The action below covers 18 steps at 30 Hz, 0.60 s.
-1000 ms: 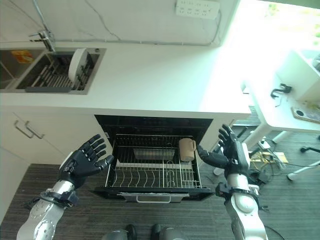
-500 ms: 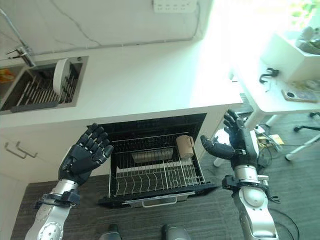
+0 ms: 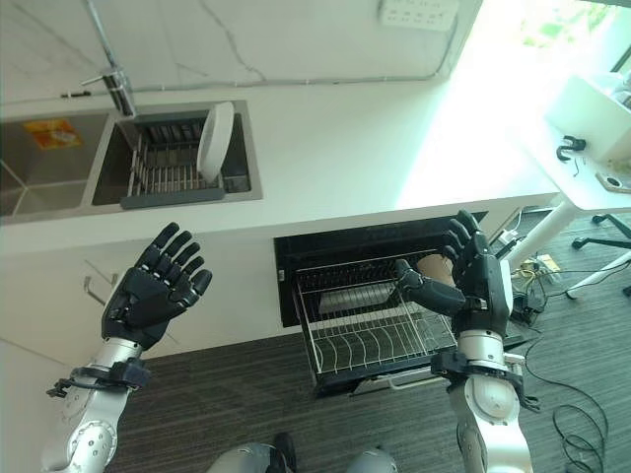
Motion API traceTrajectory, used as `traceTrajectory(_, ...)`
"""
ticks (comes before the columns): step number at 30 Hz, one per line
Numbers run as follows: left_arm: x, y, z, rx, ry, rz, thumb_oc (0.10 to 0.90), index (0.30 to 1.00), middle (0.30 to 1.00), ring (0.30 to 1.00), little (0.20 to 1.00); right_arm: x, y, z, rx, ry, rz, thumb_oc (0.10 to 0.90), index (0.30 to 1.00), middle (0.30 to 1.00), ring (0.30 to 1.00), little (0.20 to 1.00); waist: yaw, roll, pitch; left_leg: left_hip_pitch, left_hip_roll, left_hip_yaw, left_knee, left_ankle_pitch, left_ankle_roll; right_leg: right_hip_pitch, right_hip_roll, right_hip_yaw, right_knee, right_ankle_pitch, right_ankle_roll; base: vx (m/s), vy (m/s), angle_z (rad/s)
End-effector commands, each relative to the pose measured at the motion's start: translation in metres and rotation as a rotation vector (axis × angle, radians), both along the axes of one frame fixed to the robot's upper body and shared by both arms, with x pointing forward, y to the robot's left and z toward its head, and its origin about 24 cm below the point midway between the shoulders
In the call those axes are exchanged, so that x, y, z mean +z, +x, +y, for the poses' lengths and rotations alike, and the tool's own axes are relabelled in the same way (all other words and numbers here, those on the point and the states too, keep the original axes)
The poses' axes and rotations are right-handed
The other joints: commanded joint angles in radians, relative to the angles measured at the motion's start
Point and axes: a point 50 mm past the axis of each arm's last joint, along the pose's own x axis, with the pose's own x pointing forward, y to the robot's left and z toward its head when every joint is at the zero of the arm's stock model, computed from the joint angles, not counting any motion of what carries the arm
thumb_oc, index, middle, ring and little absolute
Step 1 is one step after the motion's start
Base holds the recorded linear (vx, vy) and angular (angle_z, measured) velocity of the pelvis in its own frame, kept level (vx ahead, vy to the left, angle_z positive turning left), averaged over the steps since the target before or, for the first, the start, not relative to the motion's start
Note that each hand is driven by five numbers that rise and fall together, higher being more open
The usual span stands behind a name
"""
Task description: Place the dishes in the dishwasher.
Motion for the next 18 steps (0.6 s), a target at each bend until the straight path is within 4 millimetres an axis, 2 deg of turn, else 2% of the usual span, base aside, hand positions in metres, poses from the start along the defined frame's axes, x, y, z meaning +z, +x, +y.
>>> traceTrajectory(1, 0.063, 0.001, -0.011, -0.084, 0.058, -0.325, 0.800, 0.900, 0.900, 0.900, 0.900, 0.056, 0.008, -0.005, -0.014, -0.117, -0.264, 0.800, 0.900, 0.900, 0.900, 0.900, -0.029, -0.033, -0.045, 0.066, 0.054, -0.183, 0.046, -0.110, -0.117, 0.053, 0.144, 0.066, -0.117, 0.003, 0.021, -0.05, 0.019, 0.38)
traceTrajectory(3, 0.066, 0.003, -0.017, -0.095, 0.078, -0.346, 0.800, 0.900, 0.900, 0.900, 0.900, 0.056, 0.007, -0.006, -0.007, -0.110, -0.273, 0.800, 0.900, 0.900, 0.900, 0.900, -0.039, -0.048, -0.043, 0.065, 0.027, -0.200, 0.046, -0.107, -0.118, 0.030, 0.182, 0.103, -0.117, -0.016, 0.003, -0.08, -0.047, 0.33)
traceTrajectory(5, 0.067, 0.005, -0.019, -0.109, 0.097, -0.365, 0.800, 0.900, 0.900, 0.900, 0.900, 0.054, 0.005, -0.008, -0.008, -0.105, -0.275, 0.800, 0.900, 0.900, 0.900, 0.900, -0.043, -0.055, -0.041, 0.064, 0.010, -0.208, 0.046, -0.109, -0.113, 0.018, 0.177, 0.106, -0.117, -0.023, 0.000, -0.07, -0.114, -0.02)
traceTrajectory(6, 0.068, 0.002, -0.022, -0.130, 0.140, -0.387, 0.800, 0.900, 0.900, 0.900, 0.900, 0.052, 0.004, -0.010, -0.004, -0.081, -0.264, 0.800, 0.900, 0.900, 0.900, 0.900, -0.038, -0.056, -0.045, 0.069, 0.001, -0.211, 0.046, -0.105, -0.119, 0.019, 0.169, 0.093, -0.117, -0.057, -0.011, -0.06, -0.126, 0.25)
traceTrajectory(11, 0.076, 0.000, -0.033, -0.147, 0.247, -0.447, 0.800, 0.900, 0.900, 0.900, 0.900, 0.052, 0.012, 0.003, 0.036, -0.067, -0.273, 0.800, 0.900, 0.900, 0.900, 0.900, -0.028, -0.039, -0.054, 0.077, 0.001, -0.206, 0.046, -0.109, -0.120, 0.025, 0.173, 0.096, -0.117, -0.107, -0.029, -0.03, -0.086, 0.16)
traceTrajectory(16, 0.077, 0.000, -0.032, -0.122, 0.232, -0.437, 0.800, 0.900, 0.900, 0.900, 0.900, 0.048, 0.015, 0.012, 0.089, -0.062, -0.246, 0.800, 0.900, 0.900, 0.900, 0.900, -0.029, -0.031, -0.073, 0.093, -0.001, -0.189, 0.046, -0.119, -0.121, 0.034, 0.180, 0.102, -0.117, -0.135, -0.040, 0.02, -0.083, -0.06)
traceTrajectory(18, 0.077, -0.002, -0.031, -0.123, 0.234, -0.441, 0.800, 0.900, 0.900, 0.900, 0.900, 0.048, 0.014, 0.012, 0.097, -0.064, -0.244, 0.800, 0.900, 0.900, 0.900, 0.900, -0.028, -0.029, -0.068, 0.105, 0.004, -0.168, 0.046, -0.106, -0.132, 0.037, 0.176, 0.102, -0.117, -0.138, -0.046, 0.03, -0.096, 0.13)
